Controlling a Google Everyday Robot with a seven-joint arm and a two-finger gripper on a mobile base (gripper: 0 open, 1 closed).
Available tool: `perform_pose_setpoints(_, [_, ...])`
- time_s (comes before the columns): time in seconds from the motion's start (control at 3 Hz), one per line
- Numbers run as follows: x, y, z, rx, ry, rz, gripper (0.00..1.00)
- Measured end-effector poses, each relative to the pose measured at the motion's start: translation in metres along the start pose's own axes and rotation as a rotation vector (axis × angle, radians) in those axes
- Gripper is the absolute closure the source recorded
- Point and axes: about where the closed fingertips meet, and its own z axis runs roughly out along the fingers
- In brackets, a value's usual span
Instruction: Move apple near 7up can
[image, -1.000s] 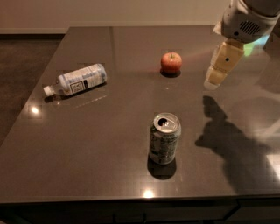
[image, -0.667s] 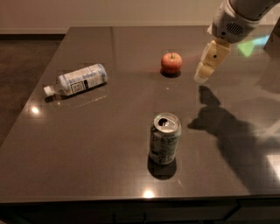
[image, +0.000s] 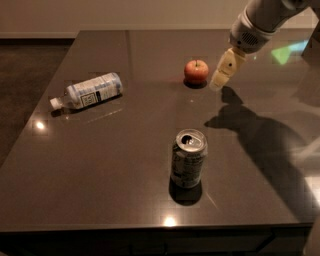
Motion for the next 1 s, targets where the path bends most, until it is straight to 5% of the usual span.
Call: perform_pose_setpoints(1.0, [-0.025, -0.025, 0.076, -0.068, -0.040, 0.104, 0.00])
